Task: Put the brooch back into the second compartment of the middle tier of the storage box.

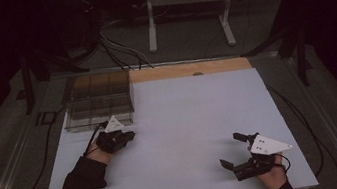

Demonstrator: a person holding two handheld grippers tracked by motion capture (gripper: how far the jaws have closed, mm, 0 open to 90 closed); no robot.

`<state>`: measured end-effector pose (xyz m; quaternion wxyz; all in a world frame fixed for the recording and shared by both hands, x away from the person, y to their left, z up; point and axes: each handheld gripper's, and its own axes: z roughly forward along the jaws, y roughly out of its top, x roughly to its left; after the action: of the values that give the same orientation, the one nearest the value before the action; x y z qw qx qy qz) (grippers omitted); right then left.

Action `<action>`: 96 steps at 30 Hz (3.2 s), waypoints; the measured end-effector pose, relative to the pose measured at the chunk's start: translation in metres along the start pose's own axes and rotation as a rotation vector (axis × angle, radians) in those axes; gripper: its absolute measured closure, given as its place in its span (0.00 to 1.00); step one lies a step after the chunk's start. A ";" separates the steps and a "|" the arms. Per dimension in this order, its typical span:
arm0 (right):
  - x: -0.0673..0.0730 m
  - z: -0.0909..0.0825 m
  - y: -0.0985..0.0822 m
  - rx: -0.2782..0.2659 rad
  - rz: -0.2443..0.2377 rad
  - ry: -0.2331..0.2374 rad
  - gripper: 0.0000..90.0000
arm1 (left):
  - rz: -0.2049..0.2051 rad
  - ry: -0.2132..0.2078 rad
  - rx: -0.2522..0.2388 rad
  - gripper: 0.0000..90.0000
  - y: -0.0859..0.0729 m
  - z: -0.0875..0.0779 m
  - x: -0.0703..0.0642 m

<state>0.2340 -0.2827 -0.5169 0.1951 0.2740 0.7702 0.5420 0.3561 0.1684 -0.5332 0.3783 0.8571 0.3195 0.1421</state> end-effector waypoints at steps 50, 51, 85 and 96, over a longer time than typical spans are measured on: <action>0.000 0.001 0.000 0.001 -0.004 -0.008 0.00 | 0.017 -0.014 -0.082 0.97 0.027 -0.039 -0.013; 0.000 0.001 0.000 0.000 -0.002 -0.007 0.00 | 0.018 -0.013 -0.083 0.97 0.027 -0.039 -0.014; 0.000 0.002 -0.001 0.008 -0.003 -0.008 0.00 | -0.032 0.055 -0.144 0.97 0.028 -0.065 0.004; 0.000 0.002 -0.001 0.010 -0.005 -0.009 0.00 | -0.052 0.089 -0.170 0.97 0.026 -0.074 0.012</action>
<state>0.2355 -0.2817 -0.5183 0.1985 0.2757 0.7726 0.5364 0.3407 0.2041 -0.4641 0.4385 0.8061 0.3451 0.1969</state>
